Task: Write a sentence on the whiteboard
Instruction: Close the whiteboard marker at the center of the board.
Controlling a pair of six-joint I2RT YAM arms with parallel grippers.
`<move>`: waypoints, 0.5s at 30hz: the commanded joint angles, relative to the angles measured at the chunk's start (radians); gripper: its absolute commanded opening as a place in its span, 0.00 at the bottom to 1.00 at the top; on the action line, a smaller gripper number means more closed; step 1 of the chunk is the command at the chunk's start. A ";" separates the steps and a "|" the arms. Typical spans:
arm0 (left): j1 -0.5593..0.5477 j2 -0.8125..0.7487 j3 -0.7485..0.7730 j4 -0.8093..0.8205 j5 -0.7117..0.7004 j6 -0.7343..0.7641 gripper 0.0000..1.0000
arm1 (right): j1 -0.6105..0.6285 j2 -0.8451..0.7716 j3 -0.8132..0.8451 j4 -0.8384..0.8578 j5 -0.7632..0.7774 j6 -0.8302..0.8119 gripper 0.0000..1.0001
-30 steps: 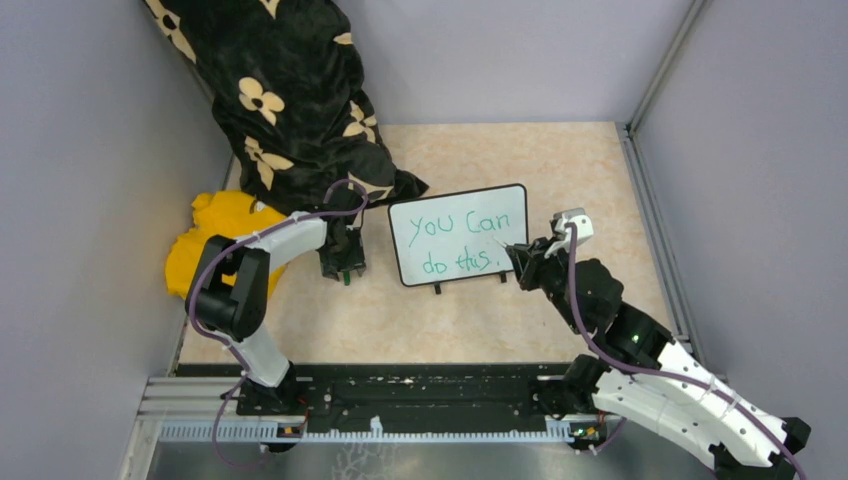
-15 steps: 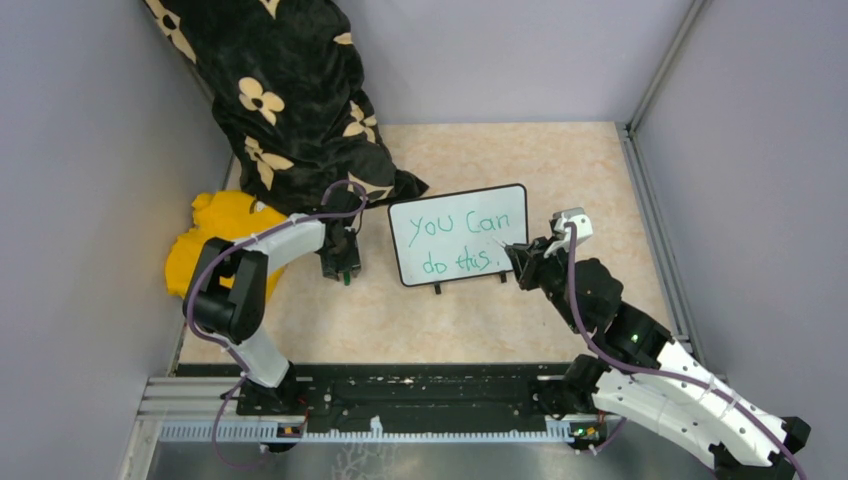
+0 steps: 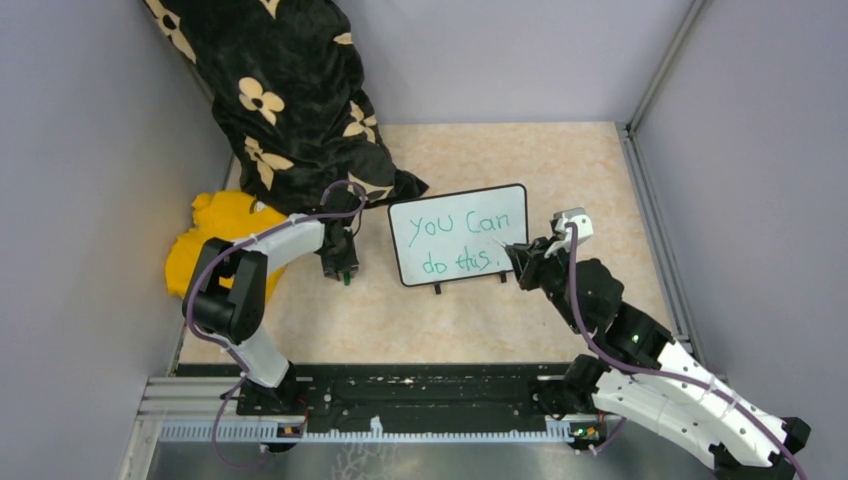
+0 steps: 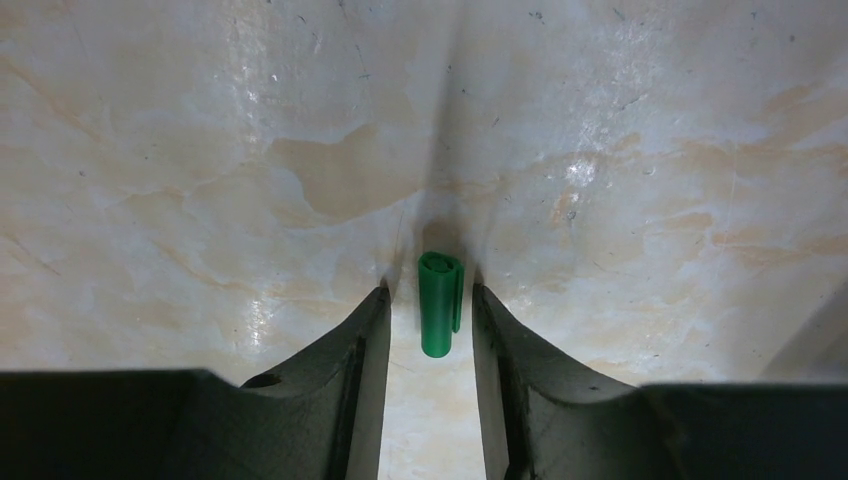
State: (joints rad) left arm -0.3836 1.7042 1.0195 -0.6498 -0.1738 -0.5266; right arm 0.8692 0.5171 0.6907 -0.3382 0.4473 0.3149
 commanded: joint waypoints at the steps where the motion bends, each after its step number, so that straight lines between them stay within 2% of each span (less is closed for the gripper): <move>1: 0.002 0.049 -0.056 0.005 0.008 -0.003 0.40 | -0.006 -0.018 0.033 0.043 -0.001 0.002 0.00; 11: 0.002 0.053 -0.064 0.010 0.012 0.006 0.34 | -0.006 -0.025 0.027 0.042 0.002 0.005 0.00; 15: 0.002 0.057 -0.068 0.014 0.020 0.011 0.26 | -0.006 -0.024 0.027 0.043 0.002 0.006 0.00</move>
State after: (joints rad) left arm -0.3836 1.7012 1.0145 -0.6476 -0.1764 -0.5194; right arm 0.8692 0.5037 0.6903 -0.3382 0.4477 0.3164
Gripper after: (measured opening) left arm 0.300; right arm 0.118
